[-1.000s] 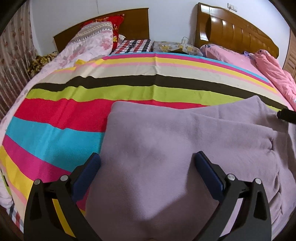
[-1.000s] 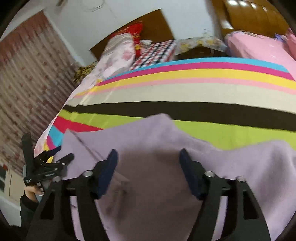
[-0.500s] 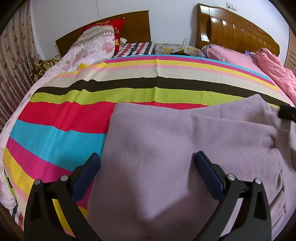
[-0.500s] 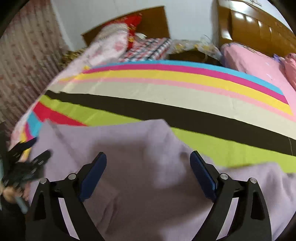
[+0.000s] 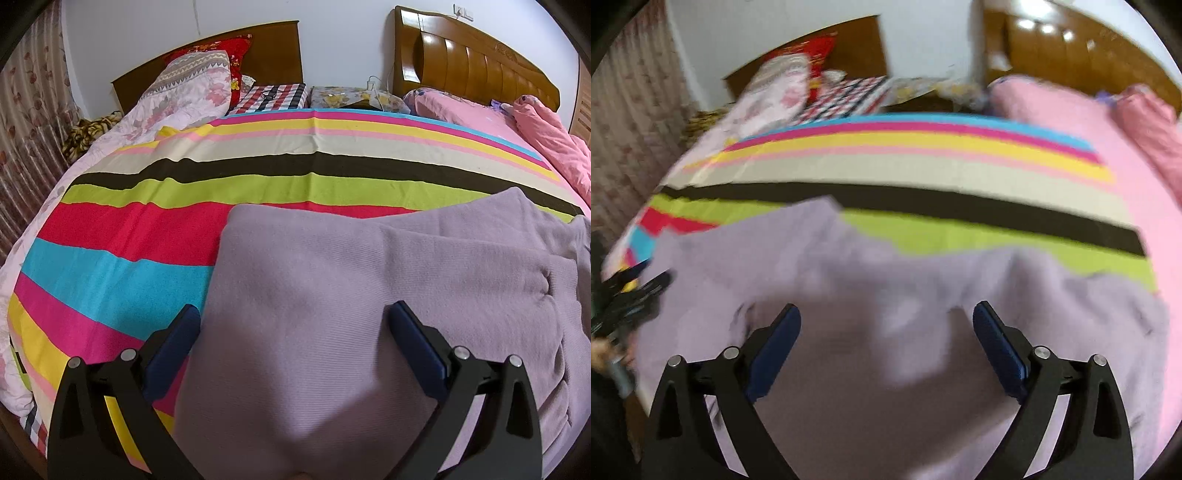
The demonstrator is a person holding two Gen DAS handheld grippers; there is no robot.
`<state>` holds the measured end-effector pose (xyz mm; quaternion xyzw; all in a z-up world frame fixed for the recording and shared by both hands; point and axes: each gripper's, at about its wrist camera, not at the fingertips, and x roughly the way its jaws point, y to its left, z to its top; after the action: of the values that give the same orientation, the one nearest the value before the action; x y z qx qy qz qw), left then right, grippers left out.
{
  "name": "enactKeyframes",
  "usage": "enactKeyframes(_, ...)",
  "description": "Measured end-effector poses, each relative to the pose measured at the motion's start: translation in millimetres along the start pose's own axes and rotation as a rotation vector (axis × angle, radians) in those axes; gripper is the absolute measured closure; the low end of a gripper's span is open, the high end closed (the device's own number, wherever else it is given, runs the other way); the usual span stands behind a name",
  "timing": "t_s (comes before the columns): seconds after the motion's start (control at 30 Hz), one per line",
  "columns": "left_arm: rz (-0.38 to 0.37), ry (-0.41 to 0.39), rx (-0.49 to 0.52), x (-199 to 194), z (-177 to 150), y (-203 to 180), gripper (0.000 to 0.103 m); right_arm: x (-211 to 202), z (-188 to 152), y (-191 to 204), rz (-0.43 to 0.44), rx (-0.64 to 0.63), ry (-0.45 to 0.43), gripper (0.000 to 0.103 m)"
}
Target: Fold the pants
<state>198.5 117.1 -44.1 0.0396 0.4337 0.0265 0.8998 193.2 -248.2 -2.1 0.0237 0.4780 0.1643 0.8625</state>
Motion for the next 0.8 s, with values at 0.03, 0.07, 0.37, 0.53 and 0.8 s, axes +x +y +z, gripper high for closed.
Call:
enactKeyframes(0.03, -0.002, 0.002, -0.002, 0, 0, 0, 0.001, 6, -2, -5, -0.04, -0.017, 0.024, 0.008)
enactKeyframes(0.07, -0.006, 0.006, -0.004, 0, 1, 1, 0.001, 10, -3, -13, -0.054, -0.015, 0.035, 0.008)
enactKeyframes(0.37, -0.135, -0.094, 0.086, -70, 34, -83, 0.002, -92, -45, -63, -0.065, 0.191, -0.234, 0.007)
enactKeyframes(0.53, -0.468, 0.013, 0.413, -53, 45, -223, 0.002, -97, -91, -49, -0.024, 0.111, -0.188, 0.007)
enactKeyframes(0.8, -0.402, 0.123, 0.466, 14, 44, -284, 0.001, -90, -132, -59, -0.071, 0.077, -0.095, 0.007)
